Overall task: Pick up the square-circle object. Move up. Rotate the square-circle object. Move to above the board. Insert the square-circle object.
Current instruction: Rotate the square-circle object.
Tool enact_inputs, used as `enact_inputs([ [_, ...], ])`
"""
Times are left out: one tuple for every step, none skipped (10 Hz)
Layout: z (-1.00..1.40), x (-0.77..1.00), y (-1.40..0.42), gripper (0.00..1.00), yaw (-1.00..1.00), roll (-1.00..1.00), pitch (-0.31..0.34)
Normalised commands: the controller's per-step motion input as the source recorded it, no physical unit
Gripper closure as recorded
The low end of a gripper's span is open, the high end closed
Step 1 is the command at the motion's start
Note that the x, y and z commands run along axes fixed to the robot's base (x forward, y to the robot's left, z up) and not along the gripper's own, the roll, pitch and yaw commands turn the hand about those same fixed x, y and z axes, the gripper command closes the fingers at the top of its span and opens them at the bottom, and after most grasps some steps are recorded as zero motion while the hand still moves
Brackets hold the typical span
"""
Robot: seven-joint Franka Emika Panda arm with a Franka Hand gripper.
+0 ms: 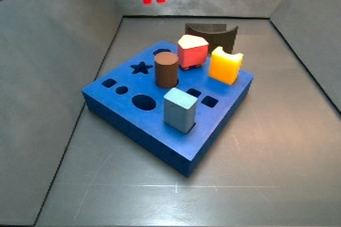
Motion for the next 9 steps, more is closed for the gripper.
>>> enact_inputs([
  [0.72,-0.08,-0.15,1.0,0.02,-0.02,0.022],
  [0.54,-0.05,-0.08,1.0,0.02,-0.04,0.024],
  [0.3,-0.01,-0.04,1.0,0.02,-0.06,0.041],
  [0.18,0.0,-0.03,1.0,0.02,-0.06,0.054],
  [0.0,0.0,0.0,1.0,-1.0,-0.02,0.042],
  [0.01,0.0,0.02,1.0,-1.0,-0.02,0.041],
  [0.01,0.0,0.02,1.0,-1.0,-0.02,0.044],
  [0.01,0.01,0.02,1.0,-1.0,-0.03,0.047],
  [0.01,0.01,0.02,1.0,-1.0,-0.03,0.05],
])
